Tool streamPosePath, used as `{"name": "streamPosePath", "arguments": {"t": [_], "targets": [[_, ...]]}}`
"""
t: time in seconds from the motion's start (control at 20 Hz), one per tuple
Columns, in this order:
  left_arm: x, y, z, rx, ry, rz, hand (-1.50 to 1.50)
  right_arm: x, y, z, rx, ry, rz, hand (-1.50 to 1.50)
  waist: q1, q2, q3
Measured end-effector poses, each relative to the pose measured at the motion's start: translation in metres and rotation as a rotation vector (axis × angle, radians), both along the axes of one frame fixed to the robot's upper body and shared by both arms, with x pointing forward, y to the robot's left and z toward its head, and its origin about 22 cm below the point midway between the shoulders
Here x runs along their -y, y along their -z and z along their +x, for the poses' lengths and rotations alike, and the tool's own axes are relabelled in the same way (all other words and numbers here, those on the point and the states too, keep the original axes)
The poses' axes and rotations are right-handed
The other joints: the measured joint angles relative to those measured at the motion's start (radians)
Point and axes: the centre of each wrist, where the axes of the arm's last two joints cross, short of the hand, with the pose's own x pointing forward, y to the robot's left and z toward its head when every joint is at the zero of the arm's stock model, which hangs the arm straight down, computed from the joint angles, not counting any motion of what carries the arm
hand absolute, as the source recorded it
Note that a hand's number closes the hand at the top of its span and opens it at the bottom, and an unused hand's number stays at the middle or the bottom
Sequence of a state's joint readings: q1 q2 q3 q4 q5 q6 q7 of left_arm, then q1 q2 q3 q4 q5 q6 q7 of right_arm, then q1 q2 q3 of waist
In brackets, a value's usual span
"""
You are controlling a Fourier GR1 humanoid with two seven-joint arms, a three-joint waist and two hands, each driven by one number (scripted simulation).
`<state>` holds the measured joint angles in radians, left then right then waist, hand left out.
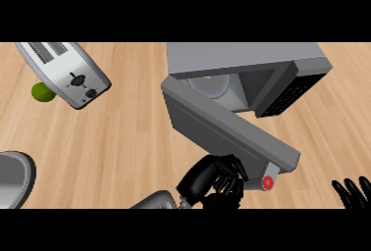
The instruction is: Pick up the milk, place it into the microwave and close the microwave
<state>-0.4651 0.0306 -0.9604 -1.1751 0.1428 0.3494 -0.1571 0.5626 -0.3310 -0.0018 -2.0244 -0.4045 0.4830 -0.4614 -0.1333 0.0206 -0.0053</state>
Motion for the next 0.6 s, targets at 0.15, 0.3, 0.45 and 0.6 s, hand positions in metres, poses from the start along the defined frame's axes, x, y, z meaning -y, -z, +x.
{"name": "streamPosePath", "arguments": {"t": [0.15, 0.3, 0.45, 0.6], "targets": [[0.004, -0.003, 0.006, 0.001, -0.053, -0.013, 1.50, -0.004, -0.009, -0.001, -0.002, -0.018, -0.001, -1.50, -0.013, 0.004, 0.000], [0.012, -0.014, 0.016, 0.026, -0.090, -0.050, 1.50, -0.008, -0.018, 0.000, -0.002, -0.029, -0.003, -1.50, -0.027, 0.008, -0.001], [0.018, -0.025, 0.030, 0.052, -0.126, -0.071, 1.50, -0.009, -0.027, -0.001, -0.002, -0.035, -0.006, -1.50, -0.040, 0.011, -0.001], [0.022, -0.033, 0.042, 0.072, -0.157, -0.089, 1.50, -0.010, -0.034, 0.000, 0.002, -0.035, -0.003, -1.50, -0.051, 0.016, 0.000]]}}
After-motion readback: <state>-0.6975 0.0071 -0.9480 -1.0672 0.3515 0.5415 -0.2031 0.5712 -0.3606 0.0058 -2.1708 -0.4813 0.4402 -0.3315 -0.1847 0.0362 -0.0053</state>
